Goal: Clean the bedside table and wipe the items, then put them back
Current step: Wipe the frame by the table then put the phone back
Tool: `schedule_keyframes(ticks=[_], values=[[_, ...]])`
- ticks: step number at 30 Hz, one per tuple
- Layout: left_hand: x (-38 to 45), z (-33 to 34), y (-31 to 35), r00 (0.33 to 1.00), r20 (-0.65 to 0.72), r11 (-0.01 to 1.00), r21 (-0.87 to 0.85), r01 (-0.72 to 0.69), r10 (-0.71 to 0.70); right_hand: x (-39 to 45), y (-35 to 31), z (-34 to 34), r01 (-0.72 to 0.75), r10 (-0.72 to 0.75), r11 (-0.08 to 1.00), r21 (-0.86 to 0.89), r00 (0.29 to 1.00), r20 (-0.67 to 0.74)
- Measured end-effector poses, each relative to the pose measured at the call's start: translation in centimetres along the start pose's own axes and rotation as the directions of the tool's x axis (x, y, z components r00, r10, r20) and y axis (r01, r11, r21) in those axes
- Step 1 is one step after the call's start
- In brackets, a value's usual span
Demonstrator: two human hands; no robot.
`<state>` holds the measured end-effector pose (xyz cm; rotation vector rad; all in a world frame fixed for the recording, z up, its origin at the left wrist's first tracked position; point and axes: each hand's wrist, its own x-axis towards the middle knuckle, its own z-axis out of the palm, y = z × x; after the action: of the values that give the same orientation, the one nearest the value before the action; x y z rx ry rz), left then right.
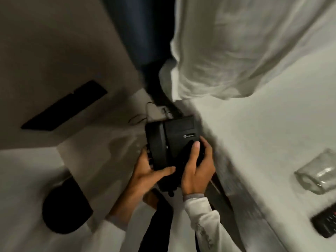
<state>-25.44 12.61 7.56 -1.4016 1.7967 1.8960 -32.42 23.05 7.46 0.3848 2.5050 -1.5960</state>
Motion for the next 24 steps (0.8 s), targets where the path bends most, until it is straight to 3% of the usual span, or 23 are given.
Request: schedule_keyframes(ticks=[5, 11, 16, 21, 24], values=[[1.5, -4.4, -6.1, 0.958, -0.269, 0.975, -0.217, 0.043, -0.102, -1.4, 1.9, 7.7, 0.105, -0.060, 0.989, -0.100, 0.923, 0.381], [8.3, -3.6, -7.3, 0.933, -0.360, 0.978, -0.198, -0.063, -0.013, 3.5, 4.0, 13.6, 0.155, -0.026, 0.954, -0.256, 0.894, 0.447], [12.9, -2.0, -8.0, 0.907, -0.421, 0.996, -0.088, -0.016, -0.023, 7.5, 5.0, 15.4, 0.242, -0.019, 0.908, -0.342, 0.839, 0.544], [12.5, -1.2, -8.5, 0.886, -0.464, 0.999, 0.038, 0.023, -0.002, 8.3, 6.1, 15.3, 0.315, -0.025, 0.877, -0.363, 0.784, 0.620], [11.1, -1.0, -9.1, 0.874, -0.486, 0.999, 0.041, 0.033, -0.009, 7.2, 5.6, 14.8, 0.421, -0.115, 0.832, -0.360, 0.767, 0.632]])
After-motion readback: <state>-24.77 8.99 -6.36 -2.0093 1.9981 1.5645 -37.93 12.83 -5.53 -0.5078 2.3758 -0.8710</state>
